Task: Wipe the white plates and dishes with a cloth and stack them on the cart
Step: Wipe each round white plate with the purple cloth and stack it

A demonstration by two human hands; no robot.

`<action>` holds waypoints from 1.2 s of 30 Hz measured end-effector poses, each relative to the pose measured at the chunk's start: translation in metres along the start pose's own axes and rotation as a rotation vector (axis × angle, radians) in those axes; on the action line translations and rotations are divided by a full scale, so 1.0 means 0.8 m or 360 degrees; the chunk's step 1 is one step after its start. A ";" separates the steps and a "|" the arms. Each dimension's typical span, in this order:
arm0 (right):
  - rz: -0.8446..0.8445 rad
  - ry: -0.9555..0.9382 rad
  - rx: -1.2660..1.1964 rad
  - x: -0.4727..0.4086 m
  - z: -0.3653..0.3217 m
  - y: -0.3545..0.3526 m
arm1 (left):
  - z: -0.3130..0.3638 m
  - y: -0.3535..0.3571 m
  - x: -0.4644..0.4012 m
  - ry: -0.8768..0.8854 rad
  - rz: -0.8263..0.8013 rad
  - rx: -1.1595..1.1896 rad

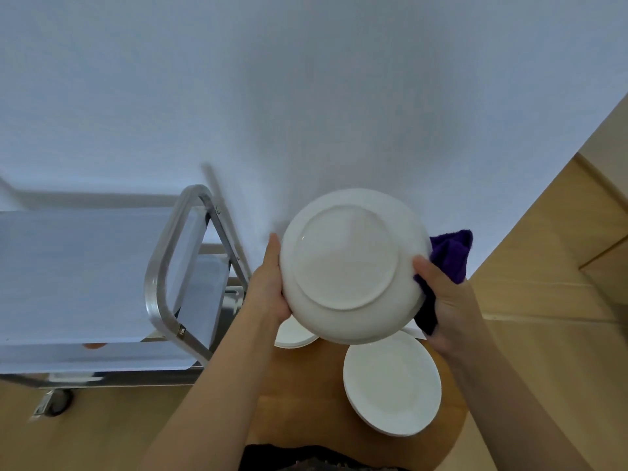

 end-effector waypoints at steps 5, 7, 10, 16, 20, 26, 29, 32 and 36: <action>0.0525 -0.0004 0.1337 0.009 -0.014 -0.044 | 0.048 -0.004 0.004 0.0372 0.0165 -0.0543; 0.0561 -0.0205 0.1128 0.010 -0.028 -0.036 | 0.072 0.010 0.018 0.0636 0.0175 -0.0940; -0.0035 -0.0532 0.1093 0.000 -0.048 0.028 | 0.084 0.051 0.033 0.0953 0.0074 -0.1546; -0.0858 -0.0275 0.2050 -0.022 -0.056 0.100 | 0.081 0.074 0.051 0.1063 -0.0203 -0.1786; -0.0865 -0.0161 0.2465 -0.028 -0.054 0.100 | 0.085 0.085 0.069 0.1127 -0.0415 -0.1974; -0.1121 -0.0217 0.2522 -0.033 -0.063 0.104 | 0.086 0.080 0.080 0.1124 -0.0375 -0.1869; -0.1083 -0.0143 0.2300 -0.033 -0.073 0.092 | 0.096 0.073 0.085 0.1067 -0.0338 -0.1698; -0.0858 -0.0135 0.1821 -0.029 -0.084 0.072 | 0.108 0.061 0.089 0.1014 -0.0287 -0.1366; -0.0687 -0.0159 0.1472 -0.017 -0.069 0.049 | 0.106 0.055 0.091 0.0926 -0.0300 -0.1087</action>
Point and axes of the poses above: each hand's wrist, its own x-axis away from the middle knuckle, its own y-axis out of the palm, z = x × y, the point moved 6 cm from there along -x, towards the middle knuckle, and after that the axes turned 13 degrees about -z, right-handed, at the moved point
